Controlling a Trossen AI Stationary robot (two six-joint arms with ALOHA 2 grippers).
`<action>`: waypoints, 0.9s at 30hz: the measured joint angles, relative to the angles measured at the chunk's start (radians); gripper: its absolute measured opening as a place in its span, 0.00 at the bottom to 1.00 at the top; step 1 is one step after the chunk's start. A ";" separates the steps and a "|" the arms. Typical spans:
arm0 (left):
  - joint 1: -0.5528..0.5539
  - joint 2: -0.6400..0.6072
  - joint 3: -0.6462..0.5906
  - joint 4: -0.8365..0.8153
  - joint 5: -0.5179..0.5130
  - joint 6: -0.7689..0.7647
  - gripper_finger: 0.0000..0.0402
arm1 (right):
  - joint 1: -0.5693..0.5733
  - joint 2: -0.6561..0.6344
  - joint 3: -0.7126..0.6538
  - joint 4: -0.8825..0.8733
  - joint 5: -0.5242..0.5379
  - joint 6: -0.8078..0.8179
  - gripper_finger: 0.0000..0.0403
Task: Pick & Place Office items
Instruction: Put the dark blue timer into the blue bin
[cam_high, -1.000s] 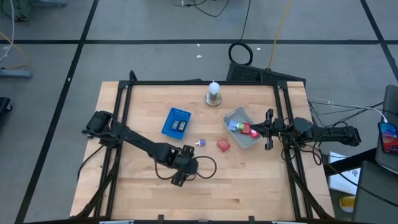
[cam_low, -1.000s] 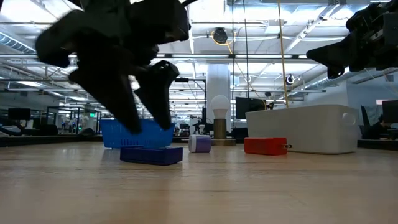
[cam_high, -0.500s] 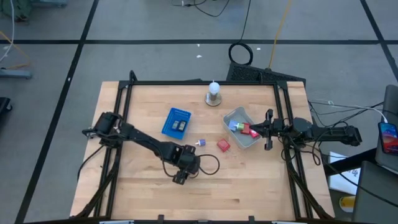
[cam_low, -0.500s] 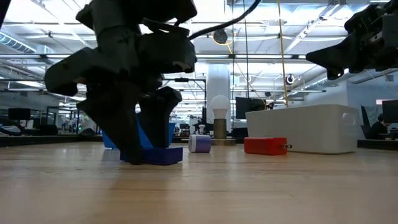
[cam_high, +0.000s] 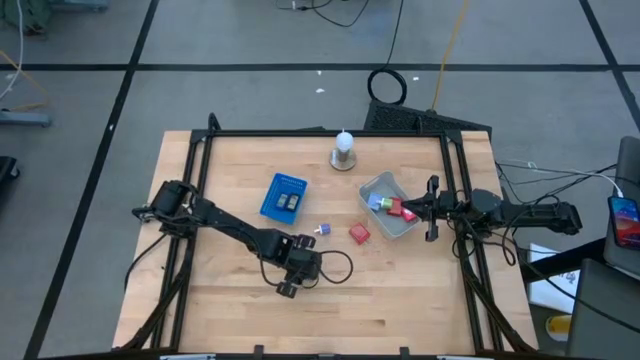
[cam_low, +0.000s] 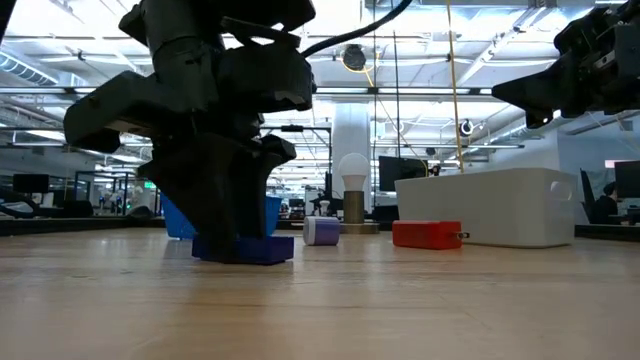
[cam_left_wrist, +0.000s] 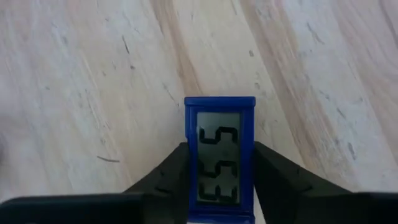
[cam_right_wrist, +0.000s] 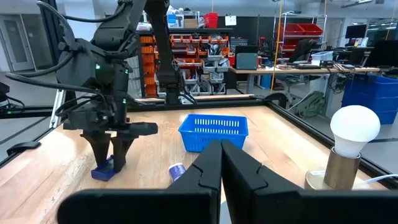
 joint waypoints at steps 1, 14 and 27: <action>-0.002 -0.001 0.000 0.001 -0.001 0.004 0.33 | 0.000 0.000 0.000 0.000 0.000 0.000 0.00; -0.034 -0.147 -0.004 0.011 0.004 0.102 0.33 | 0.000 0.000 0.000 -0.002 0.000 0.000 0.00; -0.022 -0.583 -0.121 -0.031 -0.070 0.137 0.33 | 0.000 0.002 0.000 -0.003 -0.001 -0.001 0.00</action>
